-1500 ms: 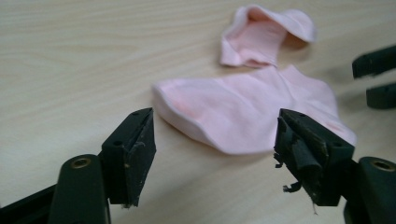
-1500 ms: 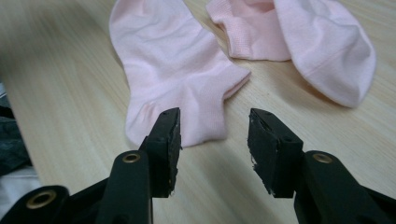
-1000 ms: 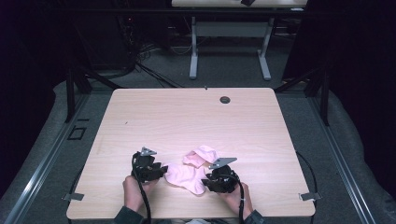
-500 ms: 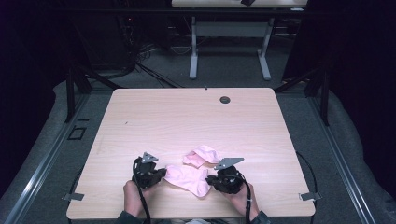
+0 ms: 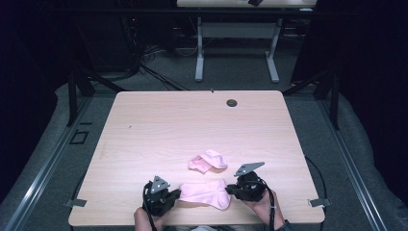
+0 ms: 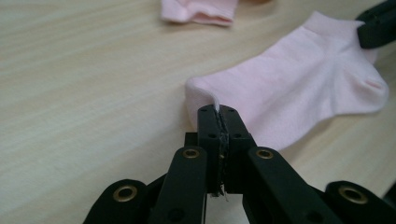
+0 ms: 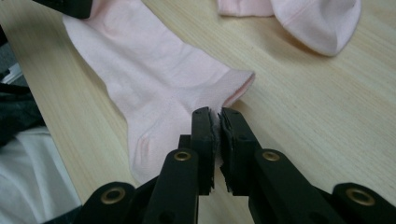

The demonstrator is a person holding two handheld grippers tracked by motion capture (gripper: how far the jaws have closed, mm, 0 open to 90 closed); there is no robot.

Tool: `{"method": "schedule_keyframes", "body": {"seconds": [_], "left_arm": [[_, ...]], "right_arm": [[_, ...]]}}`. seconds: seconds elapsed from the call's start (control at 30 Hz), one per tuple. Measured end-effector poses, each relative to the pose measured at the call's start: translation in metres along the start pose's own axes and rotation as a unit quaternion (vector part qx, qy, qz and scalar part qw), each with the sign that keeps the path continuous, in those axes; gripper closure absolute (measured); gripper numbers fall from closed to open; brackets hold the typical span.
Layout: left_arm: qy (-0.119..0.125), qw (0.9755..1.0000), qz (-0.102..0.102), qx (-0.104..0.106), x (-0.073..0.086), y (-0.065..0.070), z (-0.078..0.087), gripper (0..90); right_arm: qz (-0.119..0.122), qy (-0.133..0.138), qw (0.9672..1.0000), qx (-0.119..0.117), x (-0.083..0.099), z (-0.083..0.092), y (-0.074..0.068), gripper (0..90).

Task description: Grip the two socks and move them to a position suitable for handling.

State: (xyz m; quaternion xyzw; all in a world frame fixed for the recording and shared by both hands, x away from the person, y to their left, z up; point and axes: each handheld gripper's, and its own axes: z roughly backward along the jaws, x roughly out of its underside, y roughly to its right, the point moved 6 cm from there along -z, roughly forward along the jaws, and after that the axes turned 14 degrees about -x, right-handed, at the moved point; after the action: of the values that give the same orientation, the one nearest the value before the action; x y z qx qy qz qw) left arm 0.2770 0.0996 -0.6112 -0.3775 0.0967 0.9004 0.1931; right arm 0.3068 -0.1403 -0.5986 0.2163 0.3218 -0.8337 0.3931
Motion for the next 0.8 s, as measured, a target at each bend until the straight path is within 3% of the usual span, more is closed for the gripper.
{"method": "schedule_keyframes", "body": {"seconds": [0.07, 0.17, 0.3, 0.43, 0.47, 0.53, 0.57, 0.6, 0.63, 0.67, 0.7, 0.8], "left_arm": [[-0.011, 0.9997, -0.017, 0.011, 0.005, 0.007, 0.003, 88.8], [-0.015, 0.9994, -0.026, 0.016, 0.008, 0.011, 0.006, 88.1], [-0.013, 0.9996, -0.025, 0.003, 0.004, 0.005, 0.009, 62.2], [0.002, 0.9984, -0.052, -0.022, -0.012, -0.006, 0.015, 36.0], [0.009, 0.9978, -0.061, -0.023, -0.019, -0.007, 0.016, 36.0], [0.017, 0.9952, -0.089, -0.037, -0.035, -0.009, 0.015, 31.7], [0.023, 0.993, -0.11, -0.036, -0.052, -0.006, 0.01, 28.5], [0.023, 0.993, -0.11, -0.036, -0.052, -0.006, 0.01, 25.7], [0.027, 0.9914, -0.123, -0.035, -0.062, -0.004, 0.007, 24.9], [0.031, 0.9903, -0.133, -0.028, -0.071, 0.0, 0.003, 24.9], [0.032, 0.9889, -0.142, -0.029, -0.08, 0.003, -0.002, 22.9], [0.023, 0.9846, -0.173, -0.004, -0.099, 0.019, -0.019, 20.2]], "right_arm": [[0.001, -0.014, 0.9999, 0.0, 0.002, 0.002, 0.001, 83.7], [-0.005, -0.018, 0.9998, -0.004, 0.003, 0.004, 0.003, 80.7], [-0.005, -0.017, 0.9998, -0.003, 0.003, 0.004, 0.006, 72.4], [-0.008, 0.004, 1.0, -0.005, 0.003, 0.01, 0.009, 62.0], [-0.008, 0.013, 0.9999, -0.005, 0.003, 0.012, 0.01, 58.1], [-0.014, 0.034, 0.9993, 0.001, 0.001, 0.016, 0.013, 50.1], [-0.014, 0.049, 0.9986, 0.015, 0.0, 0.021, 0.016, 40.3], [-0.014, 0.049, 0.9986, 0.015, 0.0, 0.021, 0.016, 40.3], [-0.021, 0.052, 0.998, 0.029, 0.0, 0.023, 0.018, 26.6], [-0.021, 0.052, 0.998, 0.029, 0.0, 0.023, 0.018, 26.6], [-0.025, 0.054, 0.9973, 0.043, 0.001, 0.025, 0.022, 19.0], [-0.033, 0.063, 0.9964, 0.046, 0.002, 0.028, 0.025, 14.7]]}}
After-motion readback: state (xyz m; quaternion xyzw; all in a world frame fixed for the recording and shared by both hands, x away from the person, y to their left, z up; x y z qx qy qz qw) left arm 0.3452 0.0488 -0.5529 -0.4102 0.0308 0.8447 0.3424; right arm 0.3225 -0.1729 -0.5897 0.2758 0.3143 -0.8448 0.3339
